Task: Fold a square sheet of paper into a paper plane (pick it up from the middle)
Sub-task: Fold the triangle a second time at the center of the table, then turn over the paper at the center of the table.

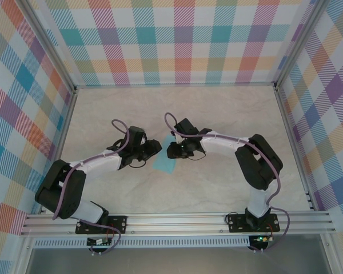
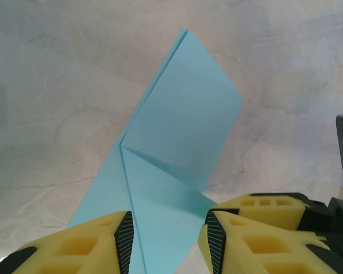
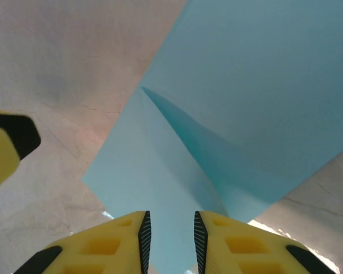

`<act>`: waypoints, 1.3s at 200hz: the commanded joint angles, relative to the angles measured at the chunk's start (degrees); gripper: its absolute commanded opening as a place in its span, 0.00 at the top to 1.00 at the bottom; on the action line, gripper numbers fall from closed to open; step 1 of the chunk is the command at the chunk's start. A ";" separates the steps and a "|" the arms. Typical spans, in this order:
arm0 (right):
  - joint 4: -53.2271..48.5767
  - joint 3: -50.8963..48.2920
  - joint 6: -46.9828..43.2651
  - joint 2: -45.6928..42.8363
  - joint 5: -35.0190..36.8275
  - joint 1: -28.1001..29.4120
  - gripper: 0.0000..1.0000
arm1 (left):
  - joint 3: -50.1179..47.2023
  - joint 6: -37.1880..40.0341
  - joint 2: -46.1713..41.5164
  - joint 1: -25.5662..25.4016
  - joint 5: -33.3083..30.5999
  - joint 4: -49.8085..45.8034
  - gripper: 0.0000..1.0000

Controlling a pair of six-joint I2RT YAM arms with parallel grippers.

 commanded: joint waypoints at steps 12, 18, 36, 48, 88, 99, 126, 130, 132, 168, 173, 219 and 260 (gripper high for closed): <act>-1.24 2.48 0.10 3.55 2.34 -0.92 0.72 | -0.54 -0.94 2.54 -1.00 1.74 1.70 0.58; -1.33 2.41 0.26 3.89 2.57 -0.97 0.73 | -0.37 -0.95 3.16 -1.12 2.14 2.19 0.59; -0.94 1.66 0.81 4.57 2.47 -1.28 0.73 | 0.45 -1.03 5.41 -1.56 3.06 3.02 0.58; -0.93 1.27 1.39 4.91 2.32 -1.44 0.73 | 1.13 -1.03 7.06 -1.90 3.43 3.59 0.59; -0.93 -0.16 3.50 5.20 1.79 -1.72 0.73 | 3.20 -1.10 11.74 -2.52 4.96 4.91 0.59; -0.88 -0.57 3.95 5.15 1.48 -1.81 0.73 | 3.68 -1.12 12.62 -2.62 5.28 5.13 0.60; -0.43 -1.51 5.16 5.24 -0.08 -2.38 0.74 | 4.35 -1.17 14.03 -2.71 5.67 5.50 0.65; -0.35 -1.66 5.30 5.24 -0.28 -2.51 0.74 | 4.45 -1.13 14.13 -2.71 5.69 5.58 0.65; -0.33 -1.70 5.39 5.24 -0.44 -2.56 0.74 | 4.45 -1.19 14.18 -2.71 5.72 5.57 0.66; 0.61 -2.90 6.47 5.24 -2.24 -3.30 0.77 | 5.03 -1.07 14.32 -2.69 5.73 5.57 0.73; 0.69 -3.01 6.52 5.24 -2.38 -3.39 0.77 | 5.10 -1.04 14.31 -2.71 5.78 5.63 0.74; 1.87 -4.05 6.98 4.21 -4.47 -4.13 0.77 | 5.07 -0.73 14.18 -2.71 5.82 6.62 0.79; 3.14 -4.36 7.11 1.70 -6.65 -4.92 0.76 | 3.24 0.16 13.43 -2.71 5.79 10.70 0.83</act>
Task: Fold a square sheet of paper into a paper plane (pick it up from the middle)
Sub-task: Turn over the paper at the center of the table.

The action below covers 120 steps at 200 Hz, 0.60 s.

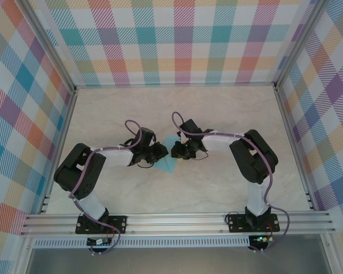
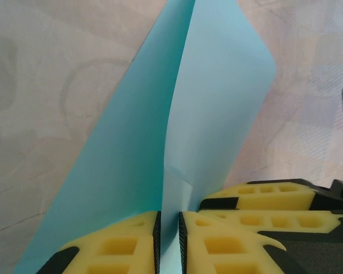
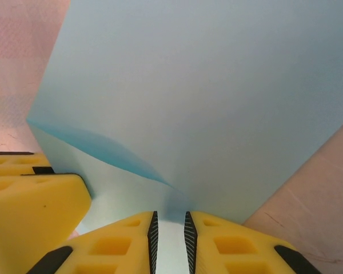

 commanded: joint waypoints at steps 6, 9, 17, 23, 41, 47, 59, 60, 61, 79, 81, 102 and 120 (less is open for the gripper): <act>-1.56 -1.41 0.60 -1.99 -1.51 -0.70 0.76 | -0.83 1.61 -0.09 -0.35 0.61 4.31 0.84; -1.54 -1.52 0.66 -2.14 -1.73 -0.71 0.76 | -0.90 1.75 -0.09 -0.35 0.58 4.59 0.85; -1.18 -1.62 0.69 -2.61 -2.32 -0.88 0.76 | -1.26 2.10 -0.02 -0.35 0.42 5.25 0.88; -0.95 -1.81 0.61 -3.08 -2.68 -1.05 0.76 | -1.45 2.52 -0.09 -0.35 0.12 5.41 0.91; -0.67 -2.94 0.26 -6.46 -2.70 -1.74 0.73 | -1.62 4.14 -1.48 -0.35 -1.48 4.00 0.95; -0.49 -3.45 0.13 -8.03 -2.51 -2.06 0.71 | -1.71 4.79 -2.46 -0.35 -2.43 3.01 0.96; -0.68 -4.43 -0.47 -11.57 -1.20 -2.46 0.67 | -1.71 6.34 -4.93 -0.35 -4.02 0.16 0.97; -0.72 -4.52 -0.53 -11.75 -1.03 -2.51 0.66 | -1.67 6.56 -5.19 -0.35 -4.14 -0.13 0.97; -0.78 -4.57 -0.56 -12.15 -0.90 -2.53 0.66 | -1.65 6.76 -5.45 -0.35 -4.29 -0.45 0.98; -2.11 -5.91 -1.43 -17.77 3.28 -2.78 0.54 | -0.73 9.77 -10.60 -0.35 -7.85 -8.22 0.98; -2.33 -6.10 -1.46 -18.27 3.74 -2.81 0.52 | -0.61 10.14 -11.13 -0.35 -8.35 -9.25 0.98; -3.60 -8.32 -2.29 -23.67 8.82 -2.90 0.39 | 1.85 14.35 -18.10 -0.48 -14.35 -20.76 0.98; -4.79 -10.33 -3.20 -27.30 13.57 -2.96 0.28 | 5.47 17.60 -22.98 -0.78 -21.65 -33.80 0.98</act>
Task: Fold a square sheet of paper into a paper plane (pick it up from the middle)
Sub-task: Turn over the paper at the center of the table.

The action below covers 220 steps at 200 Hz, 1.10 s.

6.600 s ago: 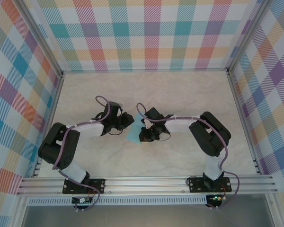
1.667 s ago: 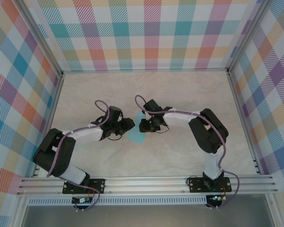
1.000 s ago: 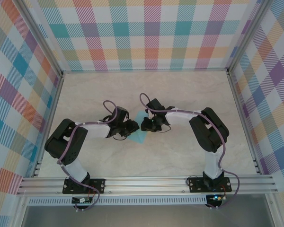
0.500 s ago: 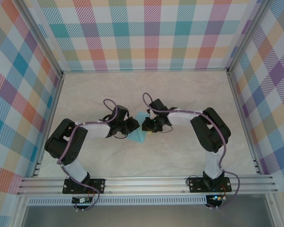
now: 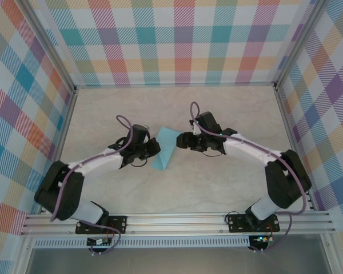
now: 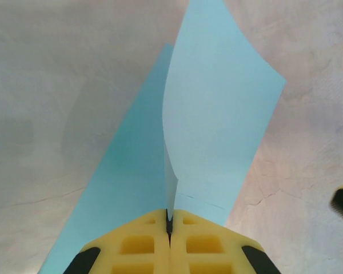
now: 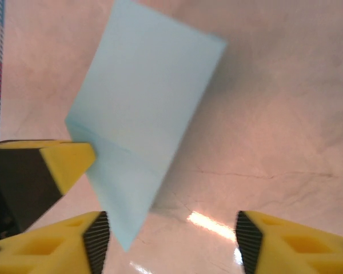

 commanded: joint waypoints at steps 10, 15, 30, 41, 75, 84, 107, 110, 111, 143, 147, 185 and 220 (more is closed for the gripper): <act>-3.17 -4.65 -2.56 -5.57 10.05 -0.28 0.24 | 7.04 8.16 -8.10 -1.00 -15.12 -25.18 0.98; -3.22 -5.41 -2.77 -6.42 11.20 -0.37 0.22 | 8.11 8.69 -8.90 -1.05 -17.33 -27.99 0.98; -3.27 -7.55 -3.14 -9.00 14.31 -0.46 0.14 | 11.34 9.55 -10.29 -1.57 -24.11 -35.14 0.98; -3.75 -8.80 -2.97 -10.60 16.82 -0.57 0.08 | 13.36 9.78 -10.34 -2.09 -29.13 -39.34 0.98; -5.19 -11.47 -1.67 -14.29 21.65 -1.07 0.00 | 18.70 8.28 -5.13 -5.31 -44.57 -49.01 0.98; -5.54 -11.97 -1.24 -14.82 22.31 -1.21 0.00 | 19.82 7.60 -2.58 -6.06 -47.42 -50.75 0.98; -7.31 -12.60 0.40 -15.32 24.10 -1.59 0.00 | 22.60 6.53 5.29 -8.63 -51.80 -52.57 0.98; -7.60 -12.64 0.67 -15.37 24.33 -1.63 0.00 | 22.84 6.50 6.43 -9.01 -52.11 -52.58 0.98; -7.69 -12.69 0.79 -15.39 24.43 -1.66 0.00 | 23.00 6.46 6.63 -9.12 -52.17 -52.53 0.98; -9.35 -13.62 2.77 -16.41 25.47 -2.30 0.00 | 27.21 5.25 18.70 -12.62 -54.32 -52.89 0.98; -9.56 -13.70 3.02 -16.56 25.54 -2.35 0.00 | 27.82 5.19 19.86 -13.13 -54.17 -52.78 0.98; -11.60 -14.42 4.28 -18.81 27.06 -3.01 0.00 | 33.71 4.66 31.36 -17.65 -52.38 -51.86 0.97; -13.39 -15.05 5.99 -21.01 29.01 -3.45 0.00 | 38.12 4.73 37.54 -20.90 -47.89 -49.47 0.94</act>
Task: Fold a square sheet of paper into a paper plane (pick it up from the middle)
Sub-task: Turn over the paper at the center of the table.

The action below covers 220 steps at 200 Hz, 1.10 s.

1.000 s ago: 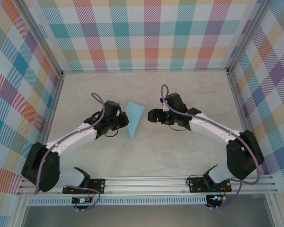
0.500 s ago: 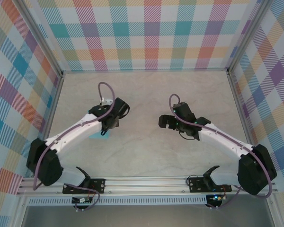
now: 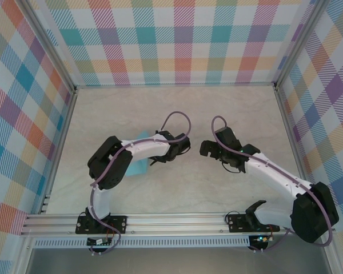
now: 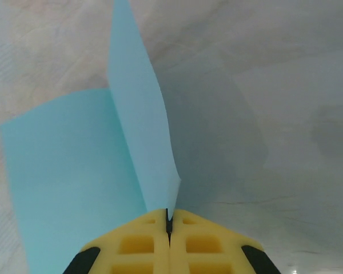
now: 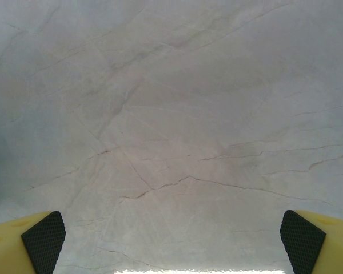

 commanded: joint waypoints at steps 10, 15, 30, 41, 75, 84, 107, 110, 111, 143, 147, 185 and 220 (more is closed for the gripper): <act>-2.78 -1.30 2.68 -2.68 3.06 -0.65 0.00 | 4.23 -0.94 3.49 -2.64 3.41 0.87 0.92; -2.93 -1.49 2.88 -2.90 3.18 -0.72 0.00 | 4.60 -0.91 3.76 -2.73 3.80 1.11 0.91; -3.24 -1.84 3.32 -3.60 3.43 -0.93 0.00 | 5.21 -0.85 3.90 -2.91 5.21 1.82 0.86; -3.33 -2.13 3.59 -3.93 3.40 -1.03 0.00 | 5.27 -0.60 3.02 -2.91 6.19 2.51 0.81; -3.40 -2.27 4.20 -4.74 2.81 -1.33 0.00 | 2.89 0.73 -5.81 -3.00 13.88 8.04 0.66; -3.23 -2.24 4.22 -4.92 2.16 -1.53 0.00 | 1.53 0.93 -9.23 -3.00 16.16 10.31 0.64; -1.70 -2.17 3.29 -4.54 -1.51 -2.06 0.00 | -2.09 1.20 -17.35 -2.64 20.31 14.97 0.57; -1.32 -2.19 3.13 -4.32 -2.35 -2.08 0.00 | -2.71 1.13 -18.31 -2.54 20.85 15.45 0.56; -1.25 -2.11 3.06 -4.28 -2.60 -2.08 0.00 | -2.94 1.08 -18.63 -2.46 20.93 15.65 0.56; 6.39 -2.10 0.03 -0.18 -17.24 -2.08 0.00 | -11.42 -0.87 -28.08 2.12 26.71 22.78 0.50; 7.56 -1.93 -0.23 0.60 -19.62 -2.08 0.01 | -12.71 -1.29 -29.04 2.93 27.55 23.90 0.50; 14.79 0.25 1.36 11.48 -36.07 -0.91 0.07 | -22.72 -4.57 -33.76 12.01 36.46 32.23 0.53; 15.98 4.50 3.27 19.80 -38.10 5.10 0.09 | -27.97 -6.66 -32.89 18.82 41.52 38.11 0.63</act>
